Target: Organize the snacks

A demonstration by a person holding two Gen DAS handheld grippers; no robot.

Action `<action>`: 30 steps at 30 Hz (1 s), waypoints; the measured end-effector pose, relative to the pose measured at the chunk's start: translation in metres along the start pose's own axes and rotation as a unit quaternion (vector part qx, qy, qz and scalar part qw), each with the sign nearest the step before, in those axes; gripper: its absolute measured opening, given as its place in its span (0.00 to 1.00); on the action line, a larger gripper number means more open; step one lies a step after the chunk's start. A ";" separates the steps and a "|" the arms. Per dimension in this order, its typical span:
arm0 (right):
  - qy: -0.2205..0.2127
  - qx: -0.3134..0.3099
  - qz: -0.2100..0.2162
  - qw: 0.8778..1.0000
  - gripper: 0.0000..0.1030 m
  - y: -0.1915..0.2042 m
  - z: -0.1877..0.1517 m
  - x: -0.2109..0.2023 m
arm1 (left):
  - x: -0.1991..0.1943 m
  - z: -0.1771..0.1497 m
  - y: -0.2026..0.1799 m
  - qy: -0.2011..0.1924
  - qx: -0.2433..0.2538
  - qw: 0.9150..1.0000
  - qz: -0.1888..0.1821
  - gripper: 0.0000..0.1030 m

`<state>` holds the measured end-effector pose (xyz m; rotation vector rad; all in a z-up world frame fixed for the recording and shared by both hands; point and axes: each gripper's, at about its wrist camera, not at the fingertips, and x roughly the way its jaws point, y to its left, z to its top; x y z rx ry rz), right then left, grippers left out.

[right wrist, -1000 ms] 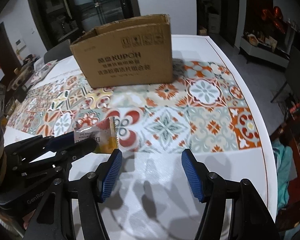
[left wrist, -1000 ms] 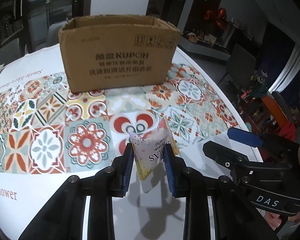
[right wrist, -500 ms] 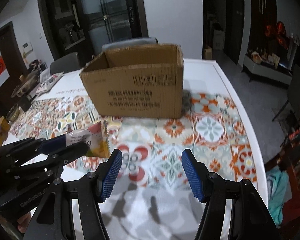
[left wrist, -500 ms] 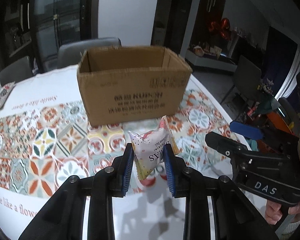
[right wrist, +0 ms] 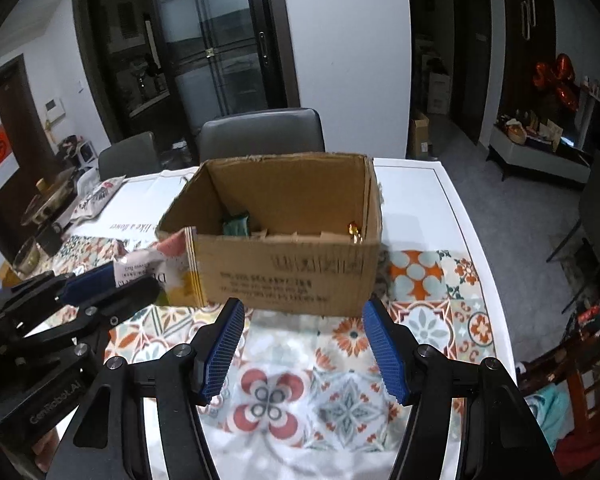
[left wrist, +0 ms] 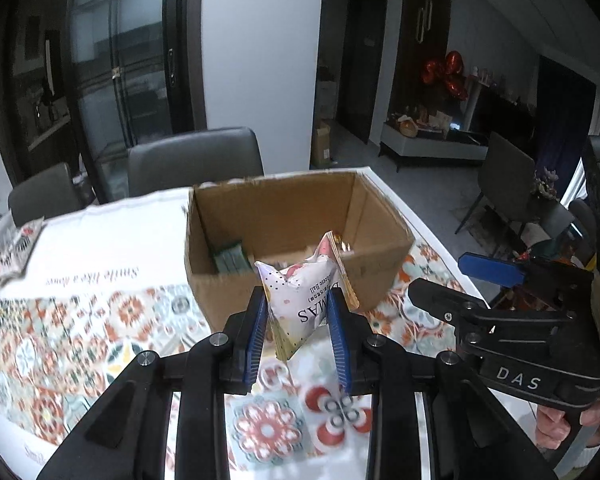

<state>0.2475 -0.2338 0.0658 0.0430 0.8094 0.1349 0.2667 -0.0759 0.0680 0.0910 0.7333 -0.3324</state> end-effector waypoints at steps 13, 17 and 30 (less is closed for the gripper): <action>0.036 0.011 -0.021 0.999 0.61 -0.020 0.062 0.030 | 0.042 0.058 -0.001 0.016 0.033 0.998 0.041 0.29; 0.056 0.014 -0.033 0.998 0.61 -0.027 0.072 0.043 | 0.062 0.071 0.002 0.040 0.032 0.998 0.048 0.29; 0.098 0.017 -0.046 0.994 0.61 -0.034 0.080 0.069 | 0.106 0.075 0.002 0.093 0.039 0.991 0.091 0.45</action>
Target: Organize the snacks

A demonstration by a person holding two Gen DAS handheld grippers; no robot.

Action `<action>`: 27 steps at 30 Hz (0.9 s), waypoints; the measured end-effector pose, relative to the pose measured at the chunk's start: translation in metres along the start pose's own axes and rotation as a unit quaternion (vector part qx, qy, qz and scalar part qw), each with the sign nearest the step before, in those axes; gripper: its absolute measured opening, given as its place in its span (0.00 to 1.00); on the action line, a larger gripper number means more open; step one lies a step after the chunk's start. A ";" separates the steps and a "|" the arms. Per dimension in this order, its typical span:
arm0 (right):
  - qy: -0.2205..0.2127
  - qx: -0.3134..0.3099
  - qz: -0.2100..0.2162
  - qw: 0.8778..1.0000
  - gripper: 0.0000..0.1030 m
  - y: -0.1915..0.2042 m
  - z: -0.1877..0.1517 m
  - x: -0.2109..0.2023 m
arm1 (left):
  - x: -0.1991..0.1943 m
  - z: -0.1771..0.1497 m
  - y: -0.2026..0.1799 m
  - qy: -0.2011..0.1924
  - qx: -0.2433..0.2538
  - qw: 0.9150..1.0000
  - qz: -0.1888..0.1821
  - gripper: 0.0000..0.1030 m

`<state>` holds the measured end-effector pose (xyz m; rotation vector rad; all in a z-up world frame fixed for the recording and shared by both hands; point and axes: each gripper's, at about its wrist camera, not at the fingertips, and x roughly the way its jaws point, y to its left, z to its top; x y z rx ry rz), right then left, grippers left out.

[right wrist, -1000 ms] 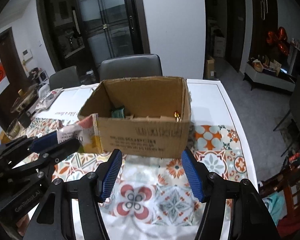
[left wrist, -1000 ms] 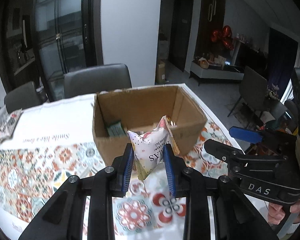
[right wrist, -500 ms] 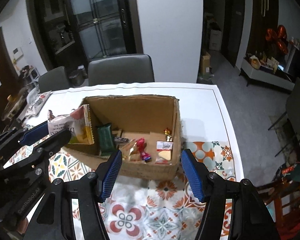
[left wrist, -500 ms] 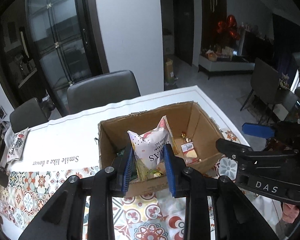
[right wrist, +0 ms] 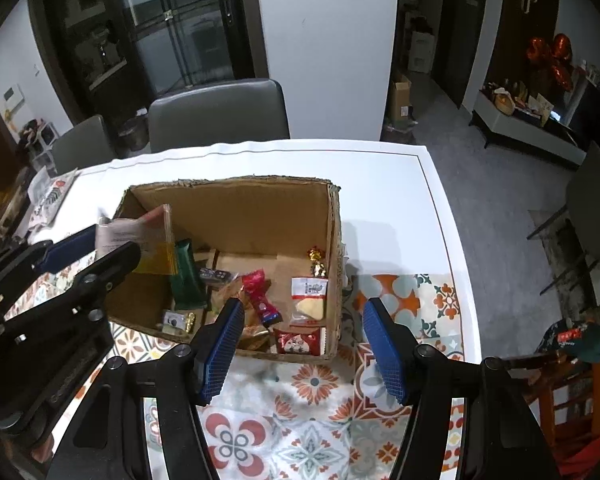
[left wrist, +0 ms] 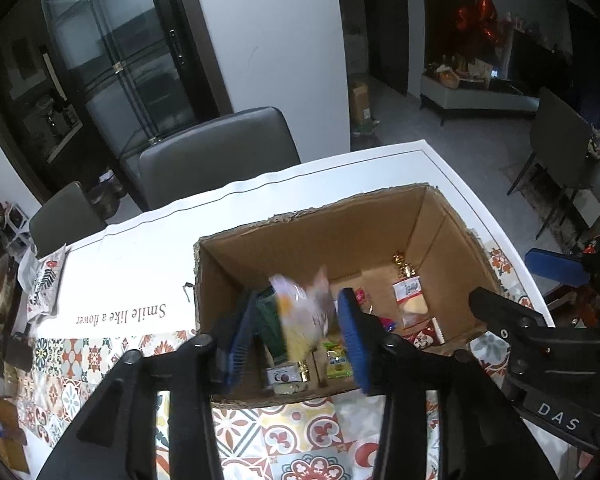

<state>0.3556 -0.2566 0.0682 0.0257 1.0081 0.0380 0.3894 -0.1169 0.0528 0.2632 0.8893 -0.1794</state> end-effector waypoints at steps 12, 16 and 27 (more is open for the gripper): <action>-0.023 0.004 0.000 1.000 0.70 0.004 -0.024 -0.012 | -0.038 -0.031 0.012 -0.037 -0.021 0.999 0.019 0.62; -0.053 0.004 0.001 0.999 0.72 0.006 -0.045 -0.033 | -0.066 -0.055 0.015 -0.071 -0.031 0.997 0.026 0.70; -0.170 -0.020 -0.010 0.985 0.86 0.026 -0.127 -0.092 | -0.124 -0.136 0.019 -0.146 -0.082 0.985 0.040 0.98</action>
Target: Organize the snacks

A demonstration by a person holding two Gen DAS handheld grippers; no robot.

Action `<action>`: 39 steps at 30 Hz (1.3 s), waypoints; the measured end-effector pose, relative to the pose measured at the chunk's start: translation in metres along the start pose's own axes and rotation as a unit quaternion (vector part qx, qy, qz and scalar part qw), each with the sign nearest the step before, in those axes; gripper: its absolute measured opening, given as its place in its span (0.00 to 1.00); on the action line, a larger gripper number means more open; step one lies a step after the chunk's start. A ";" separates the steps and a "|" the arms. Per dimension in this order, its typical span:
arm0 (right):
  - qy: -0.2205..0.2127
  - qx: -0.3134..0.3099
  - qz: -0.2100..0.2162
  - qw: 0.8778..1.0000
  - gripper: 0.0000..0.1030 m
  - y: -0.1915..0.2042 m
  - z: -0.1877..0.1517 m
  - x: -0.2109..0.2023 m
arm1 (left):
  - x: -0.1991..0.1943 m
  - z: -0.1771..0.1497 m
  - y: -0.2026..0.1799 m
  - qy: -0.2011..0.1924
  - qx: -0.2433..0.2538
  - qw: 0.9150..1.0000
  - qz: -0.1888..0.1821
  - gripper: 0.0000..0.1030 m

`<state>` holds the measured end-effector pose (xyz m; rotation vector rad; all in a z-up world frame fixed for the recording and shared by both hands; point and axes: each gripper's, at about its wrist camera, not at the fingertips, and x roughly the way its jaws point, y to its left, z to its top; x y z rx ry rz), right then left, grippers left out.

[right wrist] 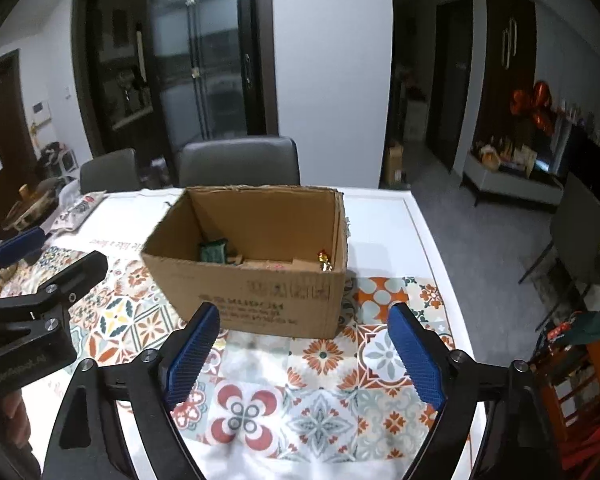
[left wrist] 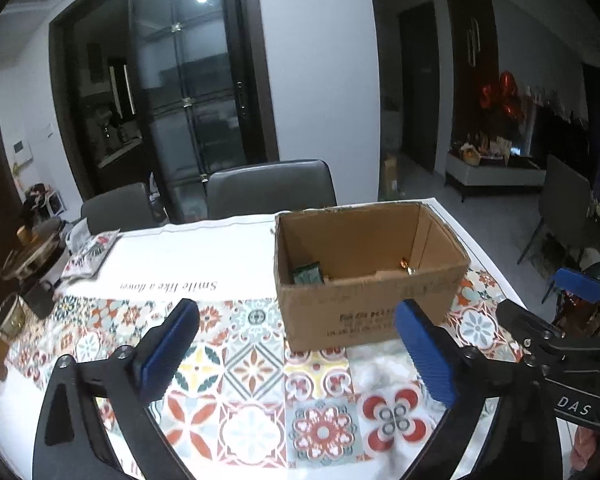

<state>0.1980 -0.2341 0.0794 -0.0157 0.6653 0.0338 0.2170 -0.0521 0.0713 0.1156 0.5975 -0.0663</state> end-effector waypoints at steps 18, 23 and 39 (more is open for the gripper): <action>-0.084 -0.013 -0.017 0.996 0.91 0.019 -0.077 -0.069 | -0.075 -0.090 0.017 -0.026 -0.046 0.999 0.011 1.00; -0.091 -0.011 -0.007 0.996 0.91 0.021 -0.088 -0.083 | -0.087 -0.099 0.015 -0.028 -0.043 0.999 0.001 1.00; -0.089 0.000 0.001 0.996 0.91 0.013 -0.115 -0.097 | -0.111 -0.119 0.003 -0.044 -0.021 0.999 0.005 1.00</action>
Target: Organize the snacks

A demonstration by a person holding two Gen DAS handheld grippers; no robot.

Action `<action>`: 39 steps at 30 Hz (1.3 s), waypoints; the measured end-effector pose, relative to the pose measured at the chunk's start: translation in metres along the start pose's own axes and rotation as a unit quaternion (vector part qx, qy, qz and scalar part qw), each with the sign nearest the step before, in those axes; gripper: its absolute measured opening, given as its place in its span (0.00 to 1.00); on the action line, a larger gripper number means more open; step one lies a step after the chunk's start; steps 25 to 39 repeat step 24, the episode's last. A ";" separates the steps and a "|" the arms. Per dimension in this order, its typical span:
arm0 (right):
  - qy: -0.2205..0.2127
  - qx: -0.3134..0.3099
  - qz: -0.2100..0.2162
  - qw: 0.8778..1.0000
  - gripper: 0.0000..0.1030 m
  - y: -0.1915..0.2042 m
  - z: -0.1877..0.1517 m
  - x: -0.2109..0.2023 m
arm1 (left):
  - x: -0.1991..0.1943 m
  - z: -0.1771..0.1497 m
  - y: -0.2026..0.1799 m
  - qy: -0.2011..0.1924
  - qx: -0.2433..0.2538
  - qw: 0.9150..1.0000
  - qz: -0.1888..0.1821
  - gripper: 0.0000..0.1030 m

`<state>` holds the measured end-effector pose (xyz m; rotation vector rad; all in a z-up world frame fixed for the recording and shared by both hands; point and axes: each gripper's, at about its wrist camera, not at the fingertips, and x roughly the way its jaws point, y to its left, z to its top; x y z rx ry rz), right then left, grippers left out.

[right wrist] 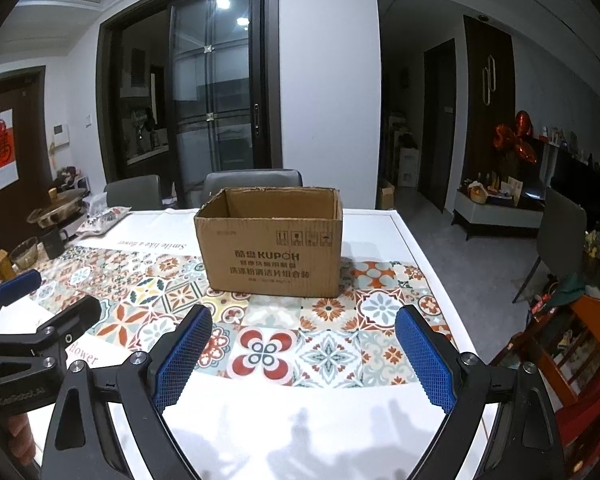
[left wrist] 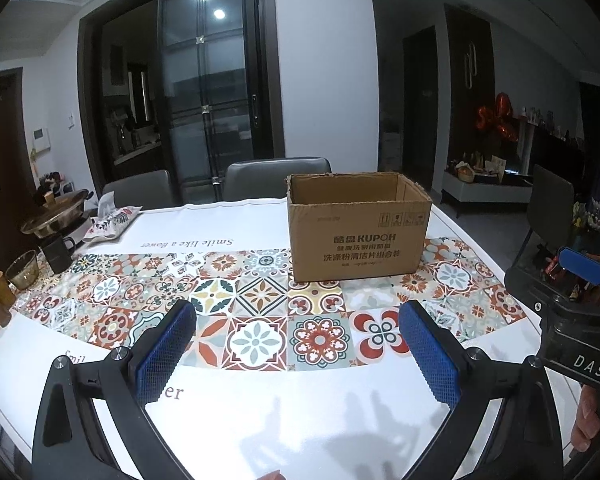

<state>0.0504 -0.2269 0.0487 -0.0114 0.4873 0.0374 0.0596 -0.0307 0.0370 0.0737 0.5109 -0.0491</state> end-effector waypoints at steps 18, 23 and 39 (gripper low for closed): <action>0.012 0.001 0.007 1.000 0.91 0.001 -0.011 0.002 | 0.001 -0.009 -0.001 0.009 0.003 1.000 0.004 1.00; 0.014 0.002 0.007 1.000 0.91 0.001 -0.012 0.004 | 0.003 -0.010 -0.001 0.010 0.003 1.000 0.003 1.00; 0.015 0.002 0.007 1.000 0.91 0.001 -0.012 0.004 | 0.003 -0.010 -0.001 0.011 0.003 1.000 0.004 1.00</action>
